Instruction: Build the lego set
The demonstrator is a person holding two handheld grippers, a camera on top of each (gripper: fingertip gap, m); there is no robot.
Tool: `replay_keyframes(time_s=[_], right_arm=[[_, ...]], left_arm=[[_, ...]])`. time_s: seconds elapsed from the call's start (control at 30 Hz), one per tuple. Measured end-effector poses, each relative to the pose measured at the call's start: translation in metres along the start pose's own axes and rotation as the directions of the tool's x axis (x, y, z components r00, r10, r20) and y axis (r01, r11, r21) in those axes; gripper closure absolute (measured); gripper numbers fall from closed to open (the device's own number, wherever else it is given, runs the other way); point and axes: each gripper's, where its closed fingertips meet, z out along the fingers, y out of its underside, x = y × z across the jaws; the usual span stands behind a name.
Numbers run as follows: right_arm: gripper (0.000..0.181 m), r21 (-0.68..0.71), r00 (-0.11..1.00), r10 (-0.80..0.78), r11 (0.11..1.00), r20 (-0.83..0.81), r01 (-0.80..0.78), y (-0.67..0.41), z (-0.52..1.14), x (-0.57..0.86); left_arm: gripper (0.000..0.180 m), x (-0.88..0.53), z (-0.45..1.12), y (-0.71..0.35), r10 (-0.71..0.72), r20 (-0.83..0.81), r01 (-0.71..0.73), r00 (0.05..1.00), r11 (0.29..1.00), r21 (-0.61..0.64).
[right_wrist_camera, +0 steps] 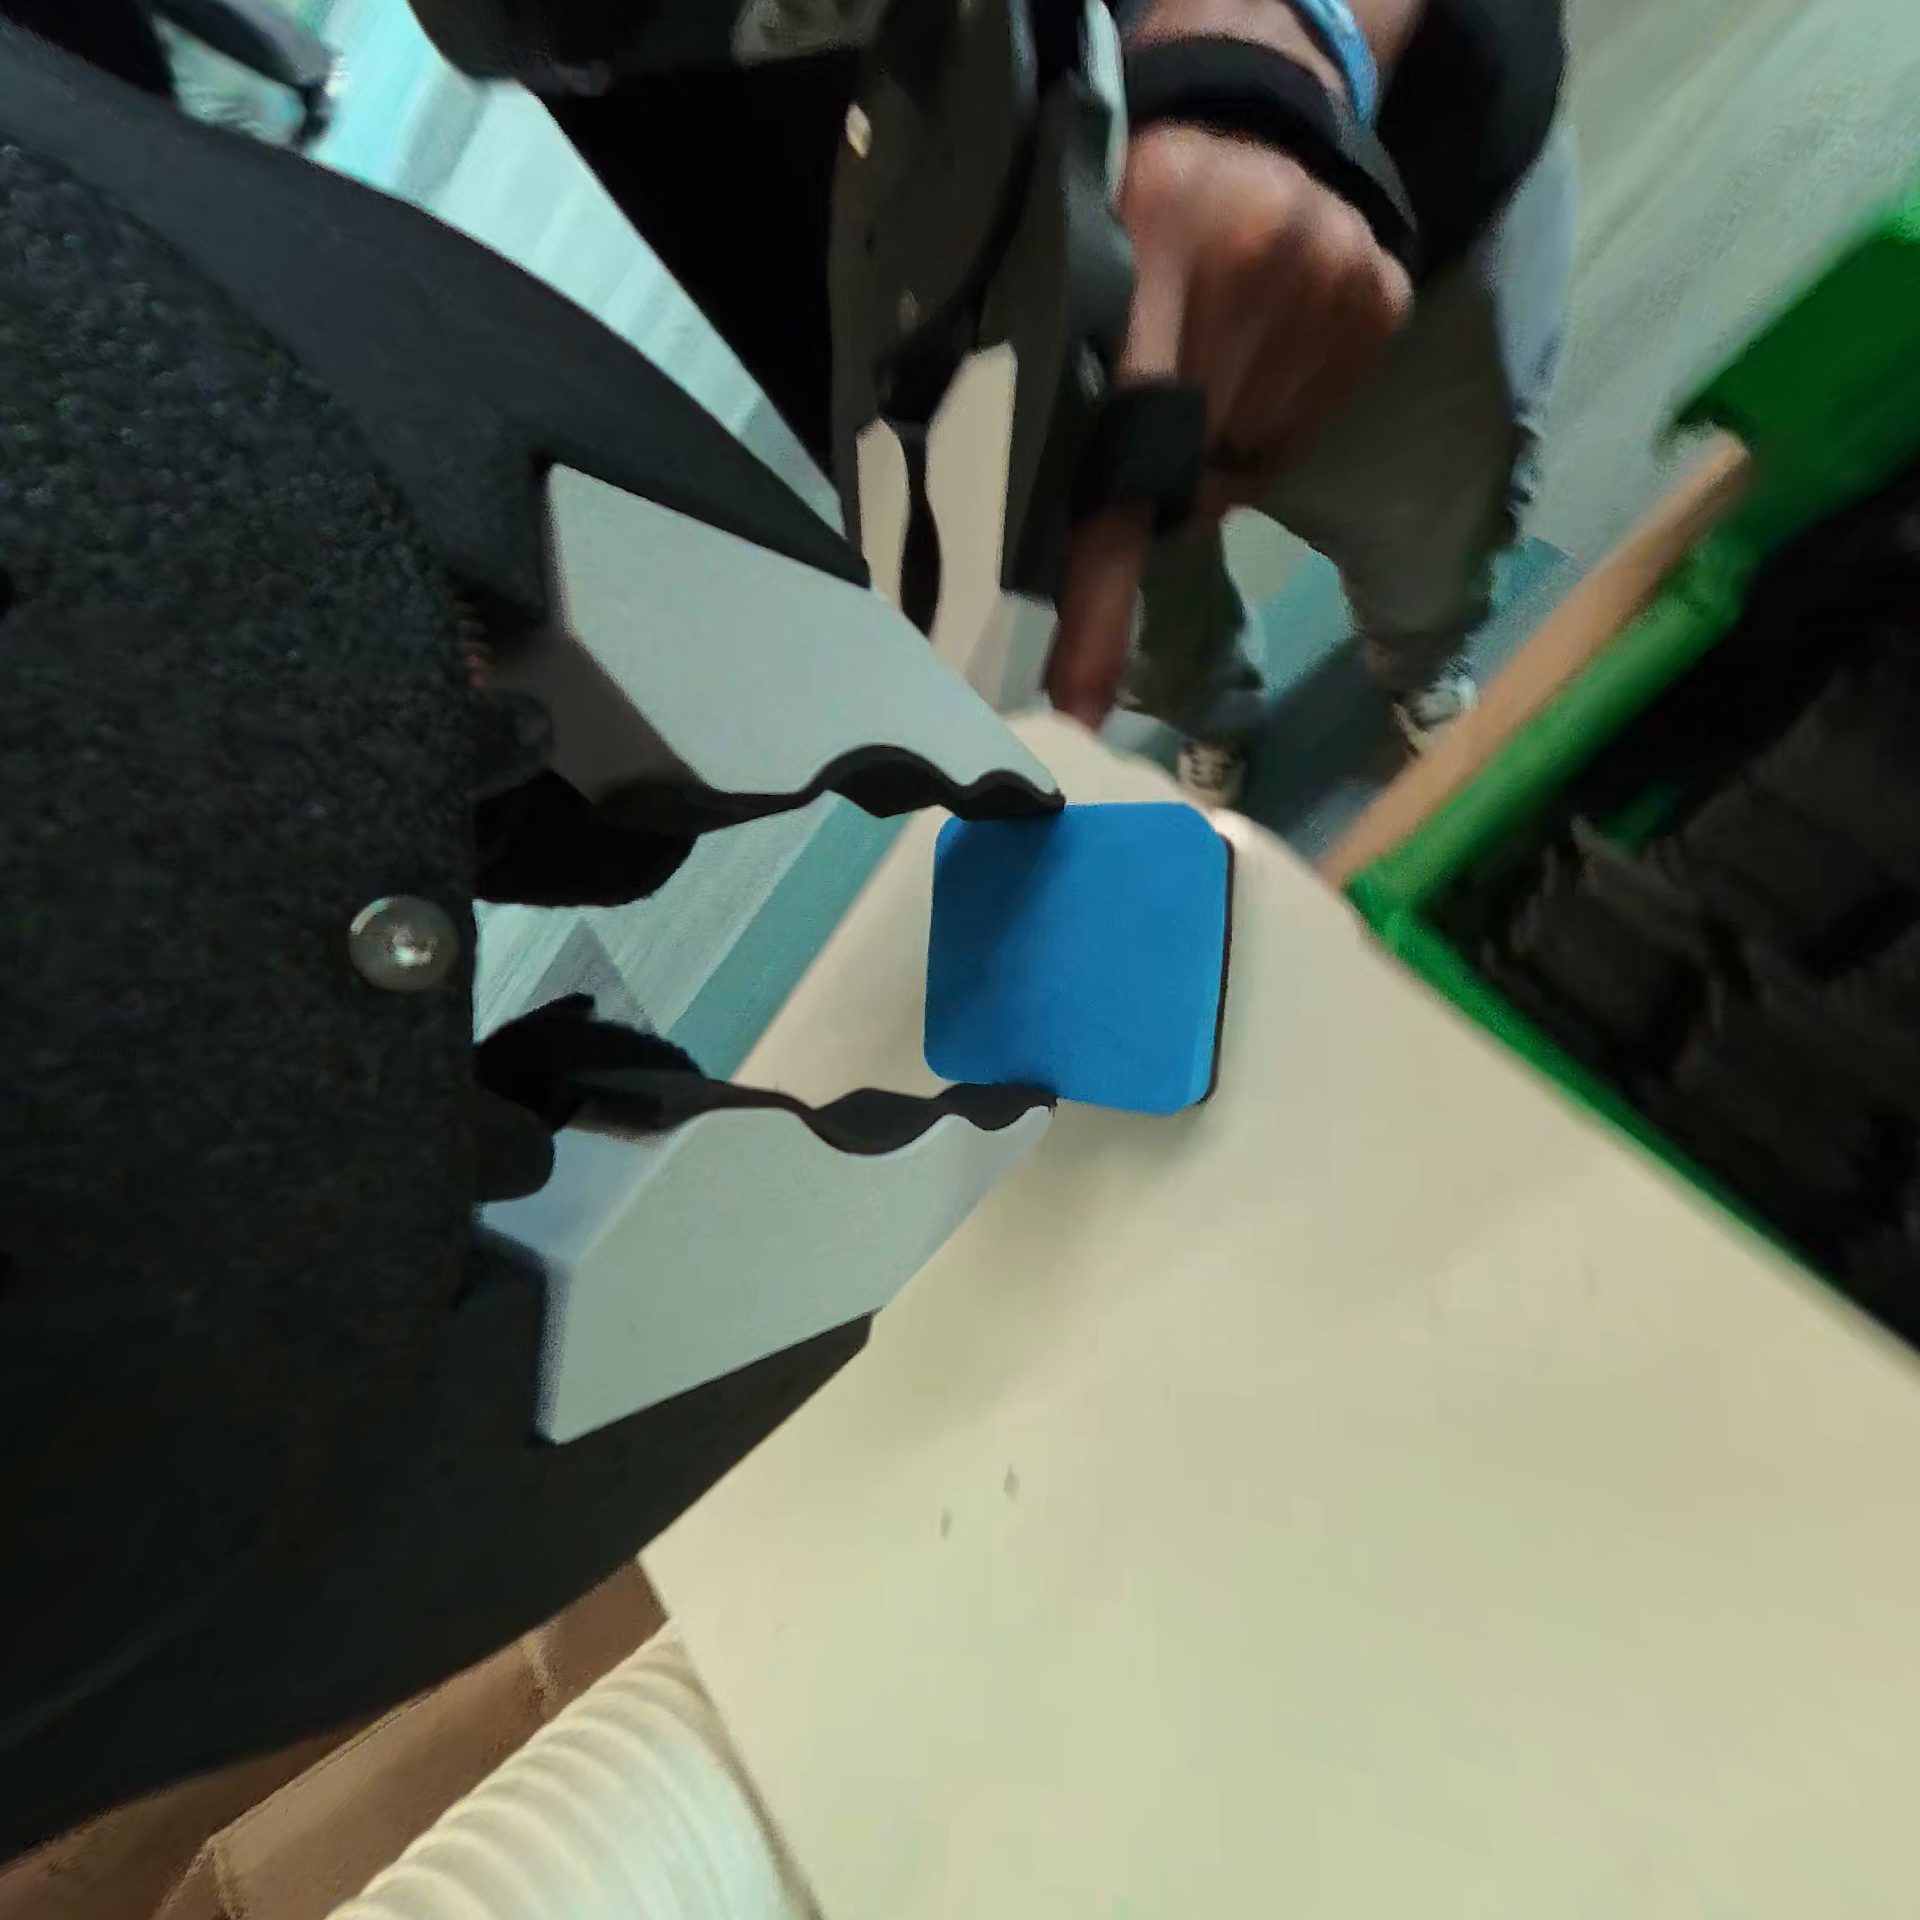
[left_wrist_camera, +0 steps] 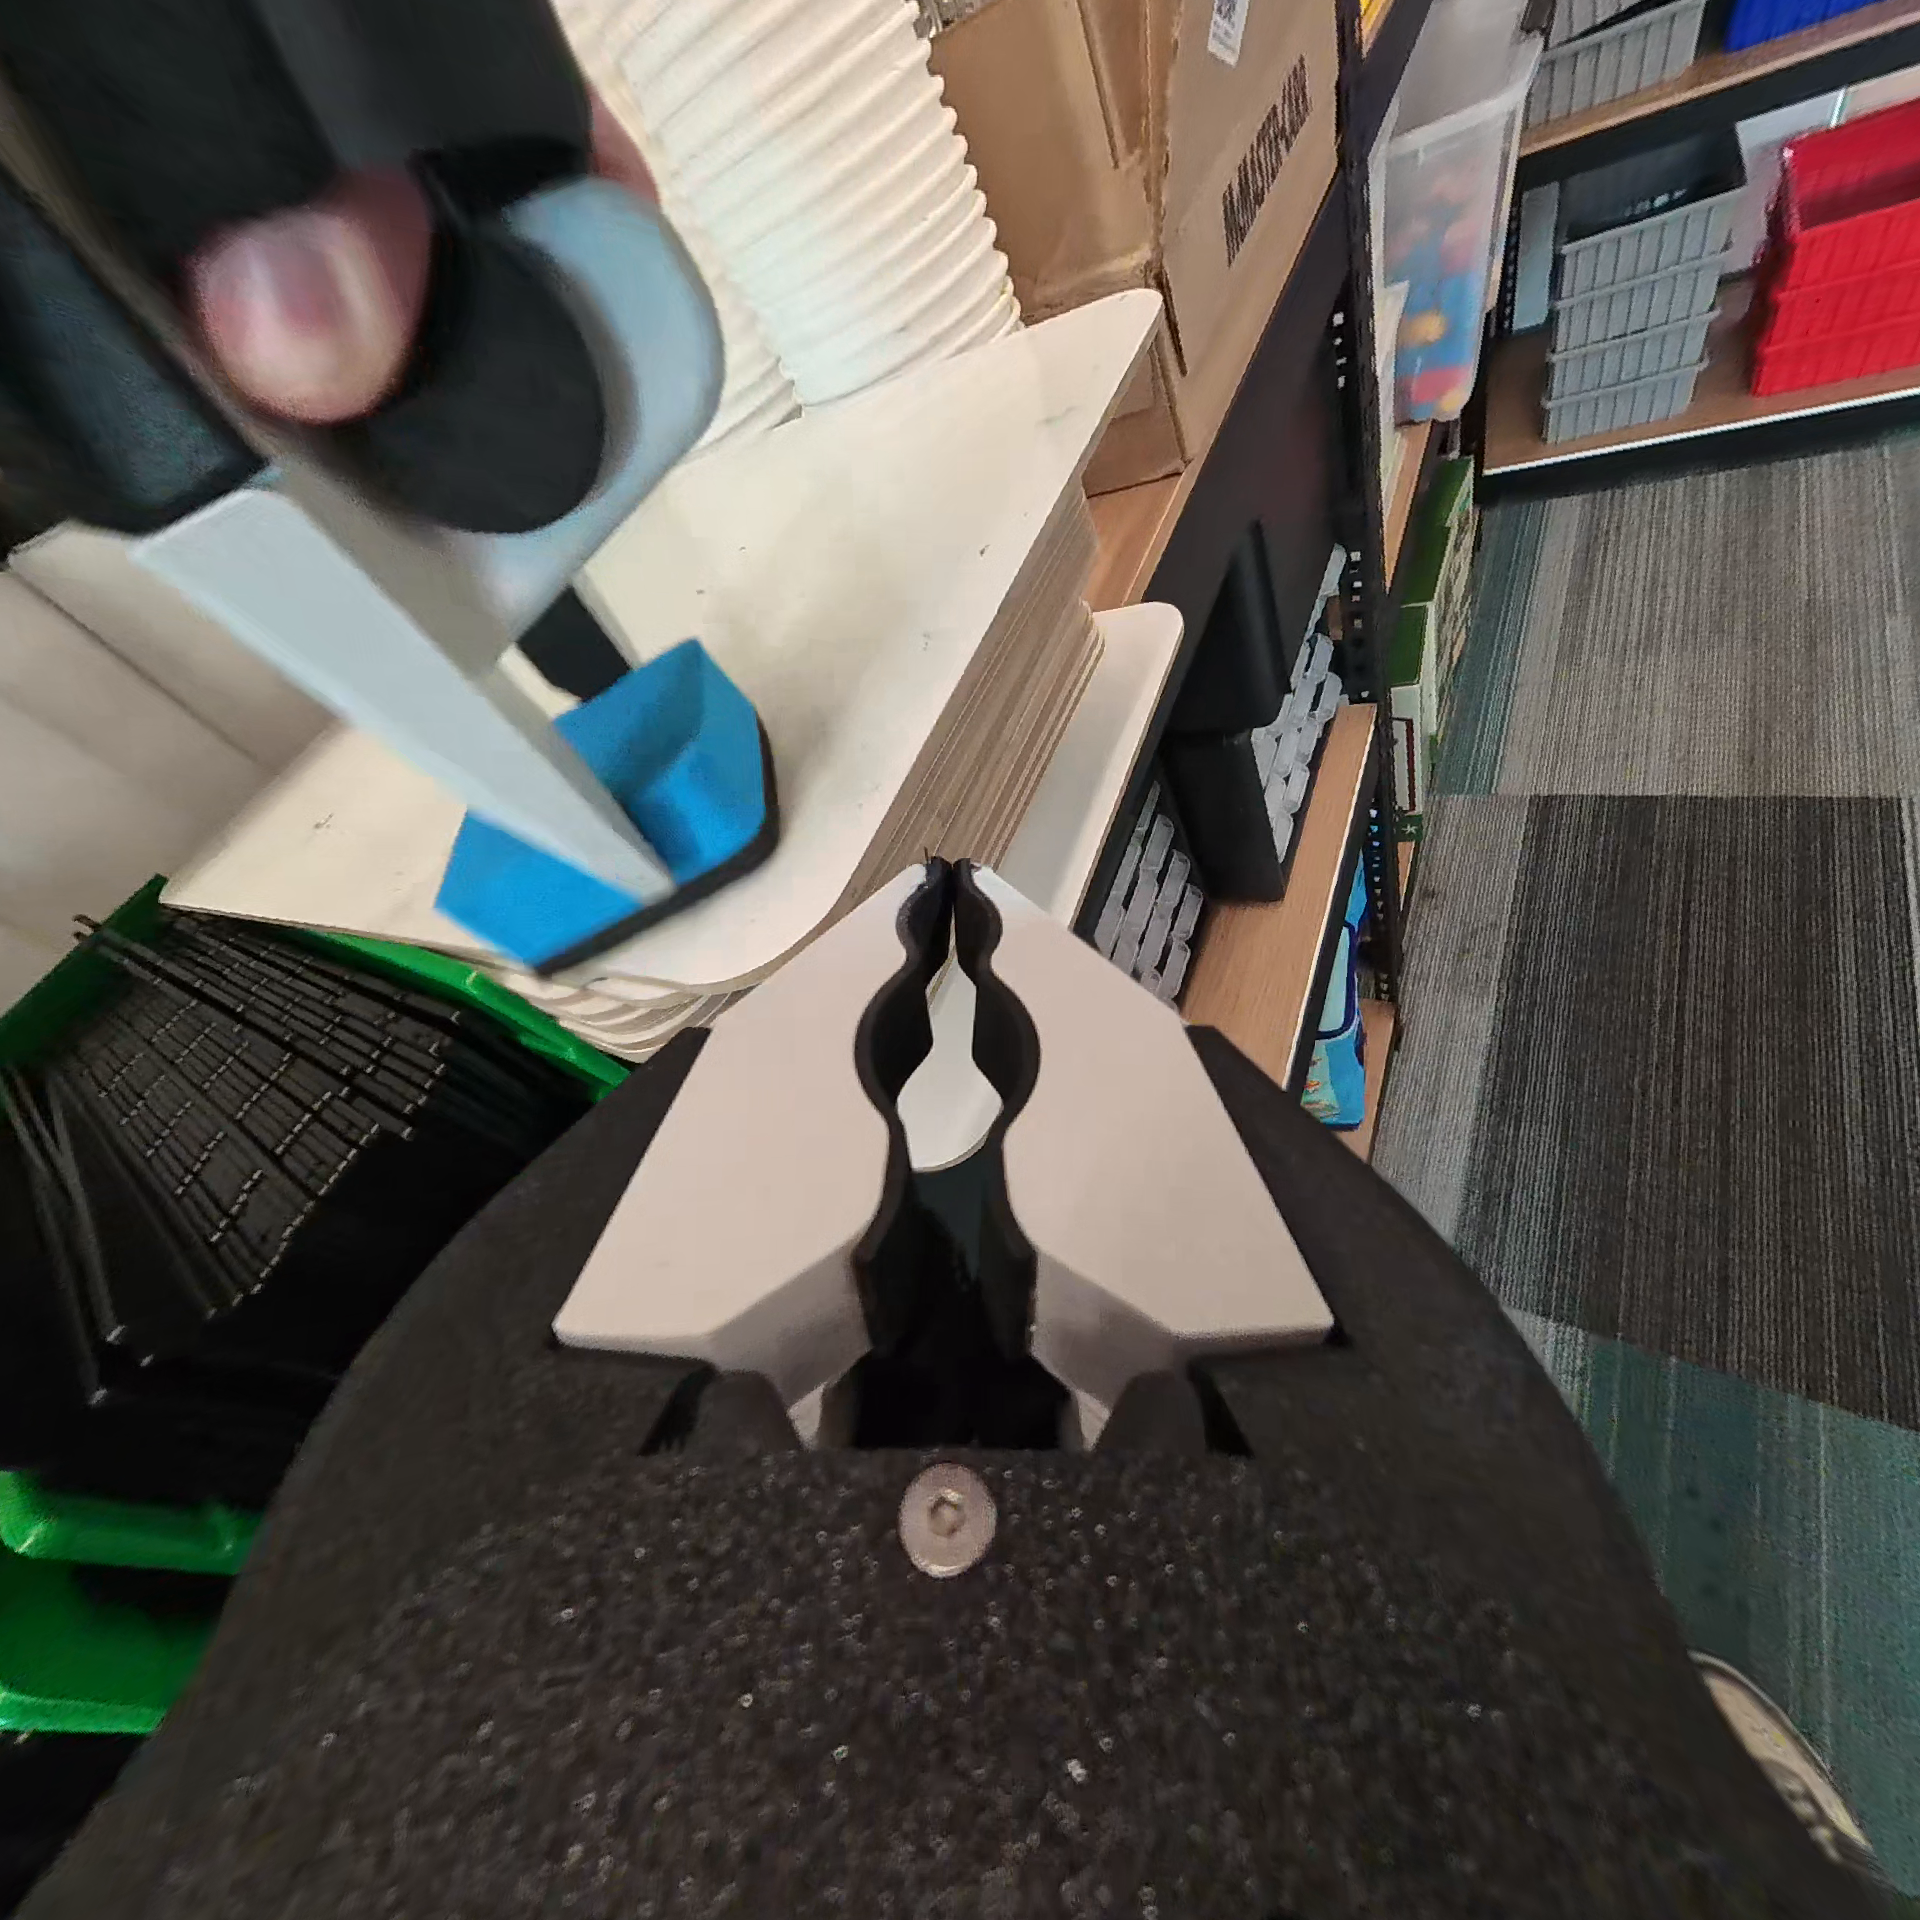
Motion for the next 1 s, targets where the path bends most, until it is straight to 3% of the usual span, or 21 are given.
replay_keyframes(time_s=[0.03, 0.1, 0.2, 0.37, 0.5, 0.63, 0.77, 0.9, 1.0], right_arm=[[0.131, -0.018, 0.998, -0.045, 0.999, 0.033, 0.046, 0.000, 0.001, -0.016], [0.131, -0.043, 0.996, -0.085, 0.995, 0.007, 0.085, 0.002, 0.002, -0.016], [0.131, -0.036, 0.999, 0.044, 0.998, 0.006, -0.043, 0.006, 0.001, 0.013], [0.130, -0.039, 0.995, -0.102, 0.994, 0.005, 0.102, -0.012, 0.003, -0.017], [0.130, -0.011, 0.991, 0.116, 0.993, 0.061, -0.115, 0.002, -0.001, 0.024], [0.130, -0.047, 0.998, -0.051, 0.998, -0.028, 0.049, -0.015, 0.004, -0.006], [0.130, -0.021, 0.995, 0.099, 0.995, 0.017, -0.099, -0.006, 0.001, 0.018], [0.130, -0.017, 0.999, -0.031, 0.999, -0.036, 0.031, -0.027, 0.005, -0.006], [0.130, -0.010, 0.999, 0.047, 0.999, -0.008, -0.047, -0.013, 0.002, 0.011]], left_arm=[[0.180, 0.000, 0.000, 0.001, 0.001, 0.000, -0.001, 1.000, 1.000, -0.004], [0.180, -0.004, 0.001, 0.002, -0.003, 0.020, 0.003, 1.000, 1.000, -0.010], [0.180, -0.010, 0.001, 0.002, -0.002, 0.029, 0.003, 1.000, 1.000, -0.015], [0.180, -0.012, 0.002, 0.003, 0.003, 0.043, -0.003, 0.999, 1.000, -0.007], [0.180, -0.011, 0.002, 0.003, -0.003, 0.034, 0.003, 0.999, 1.000, -0.012], [0.180, -0.010, 0.003, 0.003, -0.030, 0.025, 0.030, 0.999, 1.000, -0.009], [0.180, -0.010, 0.003, 0.002, -0.019, 0.027, 0.019, 0.999, 1.000, -0.017], [0.180, -0.010, 0.003, 0.003, -0.017, 0.016, 0.017, 1.000, 1.000, -0.019], [0.180, -0.010, 0.003, 0.003, -0.003, 0.015, 0.003, 1.000, 1.000, -0.023]])
